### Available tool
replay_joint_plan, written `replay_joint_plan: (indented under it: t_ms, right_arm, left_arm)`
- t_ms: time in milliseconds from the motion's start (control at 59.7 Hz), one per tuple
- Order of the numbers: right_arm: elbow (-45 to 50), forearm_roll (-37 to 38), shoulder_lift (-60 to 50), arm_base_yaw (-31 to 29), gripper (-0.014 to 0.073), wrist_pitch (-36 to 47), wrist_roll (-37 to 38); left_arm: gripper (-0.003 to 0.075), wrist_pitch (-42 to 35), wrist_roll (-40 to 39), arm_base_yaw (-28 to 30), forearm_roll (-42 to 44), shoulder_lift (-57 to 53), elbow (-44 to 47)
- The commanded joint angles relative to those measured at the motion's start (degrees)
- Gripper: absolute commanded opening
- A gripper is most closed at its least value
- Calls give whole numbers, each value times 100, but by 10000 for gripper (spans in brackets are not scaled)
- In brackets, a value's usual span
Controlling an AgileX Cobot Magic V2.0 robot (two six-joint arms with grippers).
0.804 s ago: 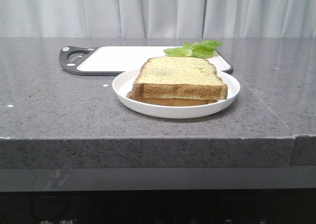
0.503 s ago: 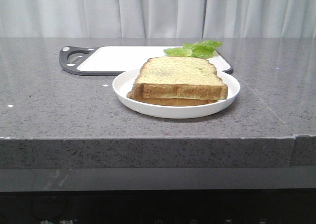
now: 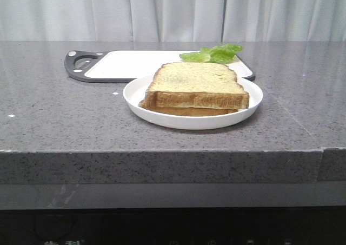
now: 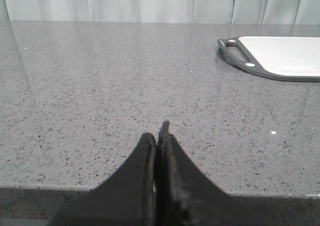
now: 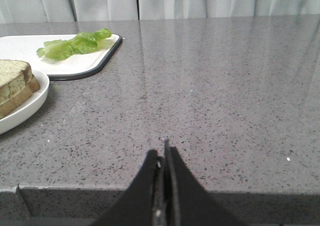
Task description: Left arm grabs bread, right arm adds lettuce
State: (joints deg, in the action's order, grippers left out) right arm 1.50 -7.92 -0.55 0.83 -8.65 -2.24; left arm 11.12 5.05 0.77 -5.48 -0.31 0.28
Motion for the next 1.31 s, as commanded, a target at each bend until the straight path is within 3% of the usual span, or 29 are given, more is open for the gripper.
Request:
replay_joint_plan:
  t_ms: [0, 871, 1072, 1290]
  right_arm:
    - [-12, 44, -124, 4, -58, 467, -10]
    - [-22, 44, -124, -2, -58, 531, -16]
    - [-593, 70, -96, -2, -58, 267, -21]
    - [-1696, 70, 663, -2, -58, -381, -21]
  left_arm:
    - [-20, -481, -61, 20, -55, -97, 25]
    - [-20, -674, -61, 20, -66, -97, -48]
    - [-20, -559, -61, 20, -172, 64, -739]
    - [-20, -159, -61, 20, -273, 1242, -1752]
